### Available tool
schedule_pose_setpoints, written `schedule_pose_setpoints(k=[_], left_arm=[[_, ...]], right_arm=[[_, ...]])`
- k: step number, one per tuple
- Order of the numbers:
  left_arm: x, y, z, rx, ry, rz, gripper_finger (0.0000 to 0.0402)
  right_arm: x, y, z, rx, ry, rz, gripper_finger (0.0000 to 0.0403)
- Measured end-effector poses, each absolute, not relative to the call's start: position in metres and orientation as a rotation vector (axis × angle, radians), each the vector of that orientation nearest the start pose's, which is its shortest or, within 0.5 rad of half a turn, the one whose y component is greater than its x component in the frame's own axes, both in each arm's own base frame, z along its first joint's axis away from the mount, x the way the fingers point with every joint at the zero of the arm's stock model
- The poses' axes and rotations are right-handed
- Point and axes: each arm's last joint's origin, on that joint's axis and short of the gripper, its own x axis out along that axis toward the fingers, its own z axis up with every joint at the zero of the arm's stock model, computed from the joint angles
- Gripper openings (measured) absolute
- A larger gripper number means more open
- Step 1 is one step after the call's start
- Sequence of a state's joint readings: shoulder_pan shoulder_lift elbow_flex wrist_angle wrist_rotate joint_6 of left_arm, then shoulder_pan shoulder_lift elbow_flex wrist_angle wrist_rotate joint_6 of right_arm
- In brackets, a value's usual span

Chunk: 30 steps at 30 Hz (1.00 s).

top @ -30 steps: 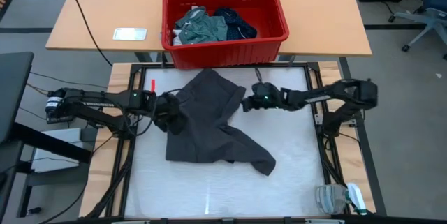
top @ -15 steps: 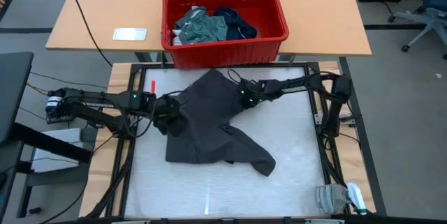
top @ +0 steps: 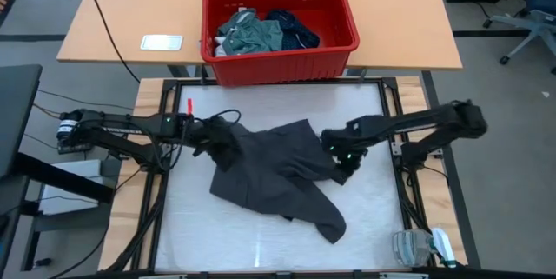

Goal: Fold laundry
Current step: Remove the black pants from the red bin

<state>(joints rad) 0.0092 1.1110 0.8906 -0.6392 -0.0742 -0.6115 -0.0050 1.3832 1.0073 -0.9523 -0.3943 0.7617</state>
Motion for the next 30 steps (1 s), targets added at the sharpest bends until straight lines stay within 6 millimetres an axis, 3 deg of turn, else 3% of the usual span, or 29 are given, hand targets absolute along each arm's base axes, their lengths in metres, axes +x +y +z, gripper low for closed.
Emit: schedule_pose_setpoints(k=[3,7,12,16,20,23,28,30], left_arm=[[0.24,0.008,0.268,-0.506,0.751,0.24,0.0114],[0.267,0.013,0.24,-0.541,0.837,0.127,0.0114],[0.286,0.005,0.203,-0.634,0.983,0.122,0.0114],[0.289,-0.007,0.197,-0.683,1.007,0.13,0.0116],[0.283,-0.012,0.202,-0.712,1.024,0.156,0.0129],[0.272,-0.012,0.215,-0.717,1.007,0.174,0.0143],[0.254,-0.01,0.245,-0.747,0.903,0.157,0.0158],[0.247,-0.009,0.257,-0.764,0.85,0.152,0.0158]], right_arm=[[0.251,-0.007,0.25,0.773,1.119,-0.318,0.0038],[0.271,-0.043,0.253,0.616,0.861,-0.473,0.0041],[0.301,-0.084,0.215,0.627,0.833,-0.536,0.0027],[0.314,-0.097,0.173,0.607,0.936,-0.564,0.0007],[0.311,-0.094,0.139,0.598,1.145,-0.597,0.0008],[0.298,-0.083,0.133,0.584,1.336,-0.645,0.0007],[0.261,-0.035,0.148,0.655,1.73,-0.542,0.0005],[0.254,-0.017,0.166,0.734,1.761,-0.436,0.0007]])
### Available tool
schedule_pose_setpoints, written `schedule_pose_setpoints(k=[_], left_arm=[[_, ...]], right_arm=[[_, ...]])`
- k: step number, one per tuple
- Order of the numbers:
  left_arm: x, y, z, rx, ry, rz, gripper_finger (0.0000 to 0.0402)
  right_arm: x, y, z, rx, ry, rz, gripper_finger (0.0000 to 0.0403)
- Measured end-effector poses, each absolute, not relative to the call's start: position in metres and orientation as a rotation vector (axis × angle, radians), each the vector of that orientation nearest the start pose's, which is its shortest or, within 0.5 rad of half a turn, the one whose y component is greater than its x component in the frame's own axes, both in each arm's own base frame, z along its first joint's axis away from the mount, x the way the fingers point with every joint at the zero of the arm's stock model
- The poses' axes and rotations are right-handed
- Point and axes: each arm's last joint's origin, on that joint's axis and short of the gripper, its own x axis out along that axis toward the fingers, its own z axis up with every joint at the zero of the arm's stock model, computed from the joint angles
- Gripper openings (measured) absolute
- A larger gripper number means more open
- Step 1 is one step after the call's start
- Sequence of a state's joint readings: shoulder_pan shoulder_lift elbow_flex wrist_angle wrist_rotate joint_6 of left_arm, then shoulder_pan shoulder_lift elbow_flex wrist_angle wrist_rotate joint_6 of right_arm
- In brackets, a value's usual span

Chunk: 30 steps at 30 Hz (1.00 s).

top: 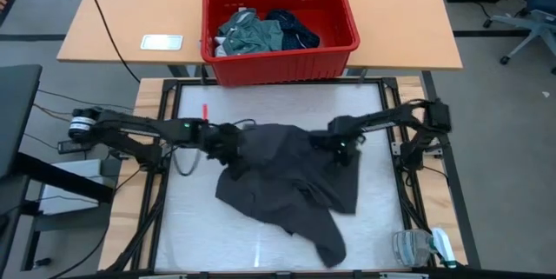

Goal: Fold laundry
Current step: Remove the black pants from the red bin, then fold the black pants

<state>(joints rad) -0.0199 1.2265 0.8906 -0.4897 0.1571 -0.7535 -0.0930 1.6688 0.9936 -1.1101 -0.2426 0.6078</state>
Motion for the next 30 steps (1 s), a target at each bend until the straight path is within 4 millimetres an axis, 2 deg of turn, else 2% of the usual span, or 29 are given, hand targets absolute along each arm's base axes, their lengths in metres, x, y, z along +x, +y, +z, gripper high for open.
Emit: schedule_pose_setpoints(k=[3,6,9,12,14,16,23,26,30], left_arm=[[0.238,-0.012,0.267,-0.751,0.809,0.177,0.0158],[0.23,-0.016,0.268,-0.722,0.824,0.223,0.0158],[0.226,-0.02,0.263,-0.694,0.879,0.251,0.0158],[0.228,-0.022,0.258,-0.68,0.912,0.254,0.0158],[0.23,-0.023,0.255,-0.677,0.932,0.26,0.0158],[0.23,-0.023,0.254,-0.679,0.936,0.263,0.0158],[0.227,-0.025,0.251,-0.764,0.976,0.329,0.0157],[0.222,-0.033,0.249,-0.793,1.025,0.352,0.0157],[0.215,-0.045,0.247,-0.806,1.061,0.398,0.0157]], right_arm=[[0.244,0.001,0.195,0.801,1.697,-0.358,0.0017],[0.244,0.003,0.226,0.831,1.481,-0.322,0.0035],[0.249,-0.01,0.249,0.773,1.188,-0.337,0.0056],[0.263,-0.033,0.261,0.713,0.944,-0.321,0.0085],[0.277,-0.049,0.259,0.695,0.844,-0.31,0.0109],[0.29,-0.066,0.249,0.668,0.802,-0.315,0.0136],[0.337,-0.119,0.186,0.665,0.695,-0.341,0.0217],[0.357,-0.134,0.168,0.646,0.737,-0.354,0.0227],[0.378,-0.145,0.157,0.568,0.857,-0.36,0.0222]])
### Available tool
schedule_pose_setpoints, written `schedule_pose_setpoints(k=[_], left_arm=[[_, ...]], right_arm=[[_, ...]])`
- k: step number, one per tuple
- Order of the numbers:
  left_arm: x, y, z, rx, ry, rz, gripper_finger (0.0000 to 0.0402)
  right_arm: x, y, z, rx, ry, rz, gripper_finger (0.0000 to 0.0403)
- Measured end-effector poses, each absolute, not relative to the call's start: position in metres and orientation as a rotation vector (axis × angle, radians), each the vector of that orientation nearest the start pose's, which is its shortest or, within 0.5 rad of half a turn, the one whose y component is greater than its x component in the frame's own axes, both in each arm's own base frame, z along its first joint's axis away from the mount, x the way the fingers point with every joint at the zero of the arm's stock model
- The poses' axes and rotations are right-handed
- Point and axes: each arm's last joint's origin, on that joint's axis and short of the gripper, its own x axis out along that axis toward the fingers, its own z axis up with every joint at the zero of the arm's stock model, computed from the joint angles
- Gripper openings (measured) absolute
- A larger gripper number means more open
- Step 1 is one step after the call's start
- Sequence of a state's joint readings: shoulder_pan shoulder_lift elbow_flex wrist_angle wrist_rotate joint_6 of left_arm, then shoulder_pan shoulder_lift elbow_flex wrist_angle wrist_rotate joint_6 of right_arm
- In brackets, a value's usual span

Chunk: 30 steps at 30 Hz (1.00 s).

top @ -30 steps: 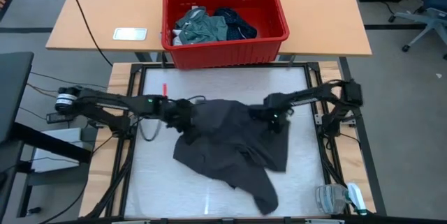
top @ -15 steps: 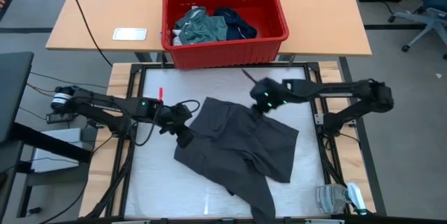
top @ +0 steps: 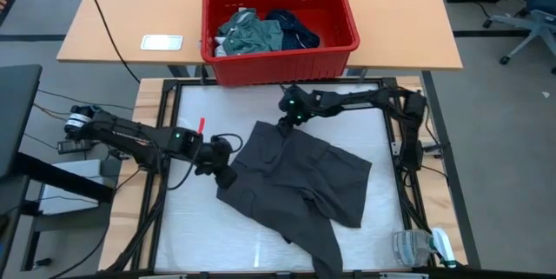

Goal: Fold laundry
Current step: Fold the black pants

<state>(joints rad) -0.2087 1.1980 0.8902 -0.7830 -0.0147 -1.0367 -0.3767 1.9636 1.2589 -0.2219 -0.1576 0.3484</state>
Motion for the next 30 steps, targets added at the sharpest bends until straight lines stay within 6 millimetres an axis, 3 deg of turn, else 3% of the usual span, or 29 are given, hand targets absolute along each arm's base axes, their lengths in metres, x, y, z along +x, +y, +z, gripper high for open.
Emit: schedule_pose_setpoints(k=[5,9,14,16,19,22,26,30], left_arm=[[0.209,-0.055,0.245,-0.81,1.079,0.458,0.0157],[0.207,-0.056,0.244,-0.793,1.066,0.498,0.0157],[0.206,-0.05,0.243,-0.783,1.076,0.539,0.0157],[0.206,-0.047,0.243,-0.779,1.073,0.548,0.0157],[0.207,-0.043,0.243,-0.761,1.069,0.558,0.0157],[0.208,-0.041,0.243,-0.74,1.042,0.574,0.0157],[0.21,-0.039,0.242,-0.726,1.005,0.584,0.0157],[0.208,-0.04,0.22,-0.761,1.017,0.551,0.0157]], right_arm=[[0.394,-0.147,0.144,0.51,1.002,-0.313,0.0193],[0.396,-0.14,0.133,0.519,1.099,-0.279,0.0144],[0.37,-0.116,0.146,0.513,1.369,-0.339,0.0032],[0.355,-0.102,0.16,0.493,1.489,-0.365,0.0016],[0.335,-0.084,0.194,0.489,1.565,-0.391,0.0038],[0.322,-0.073,0.217,0.493,1.53,-0.387,0.007],[0.309,-0.07,0.243,0.51,1.381,-0.433,0.0114],[0.29,-0.077,0.255,0.555,1.315,-0.495,0.0162]])
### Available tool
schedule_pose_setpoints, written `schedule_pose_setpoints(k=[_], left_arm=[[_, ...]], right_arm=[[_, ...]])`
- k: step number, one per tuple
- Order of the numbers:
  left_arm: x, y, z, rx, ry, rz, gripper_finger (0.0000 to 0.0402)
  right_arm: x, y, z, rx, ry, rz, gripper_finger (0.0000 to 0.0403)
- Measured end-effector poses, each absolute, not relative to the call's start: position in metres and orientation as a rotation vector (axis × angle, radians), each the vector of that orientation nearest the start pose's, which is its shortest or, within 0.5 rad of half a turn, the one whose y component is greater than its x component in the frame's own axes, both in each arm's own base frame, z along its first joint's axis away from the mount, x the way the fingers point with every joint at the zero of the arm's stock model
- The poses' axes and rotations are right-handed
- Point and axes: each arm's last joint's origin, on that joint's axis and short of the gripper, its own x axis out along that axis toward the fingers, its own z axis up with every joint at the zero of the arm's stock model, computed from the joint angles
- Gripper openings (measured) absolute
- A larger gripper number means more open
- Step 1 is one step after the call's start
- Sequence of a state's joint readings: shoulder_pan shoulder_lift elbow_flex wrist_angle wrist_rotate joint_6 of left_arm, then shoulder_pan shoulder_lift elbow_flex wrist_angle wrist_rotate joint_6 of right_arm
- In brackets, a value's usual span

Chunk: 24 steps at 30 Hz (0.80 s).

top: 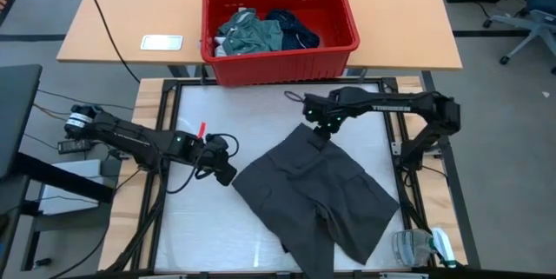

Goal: Fold laundry
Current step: Fold the black pants

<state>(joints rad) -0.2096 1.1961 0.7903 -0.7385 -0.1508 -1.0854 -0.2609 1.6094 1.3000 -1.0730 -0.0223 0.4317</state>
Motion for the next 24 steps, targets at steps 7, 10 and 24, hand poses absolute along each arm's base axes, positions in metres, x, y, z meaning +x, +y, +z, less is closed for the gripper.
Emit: schedule_pose_setpoints(k=[7,10,24], left_arm=[[0.205,-0.05,0.165,-1.049,0.964,0.29,0.0157],[0.203,-0.055,0.158,-1.105,0.907,0.219,0.0157],[0.207,-0.046,0.158,-1.011,0.825,0.224,0.0157]], right_arm=[[0.261,-0.087,0.24,0.666,1.205,-0.514,0.023],[0.256,-0.089,0.224,0.763,1.137,-0.447,0.0246],[0.287,-0.124,0.152,0.688,0.983,-0.476,0.0252]])
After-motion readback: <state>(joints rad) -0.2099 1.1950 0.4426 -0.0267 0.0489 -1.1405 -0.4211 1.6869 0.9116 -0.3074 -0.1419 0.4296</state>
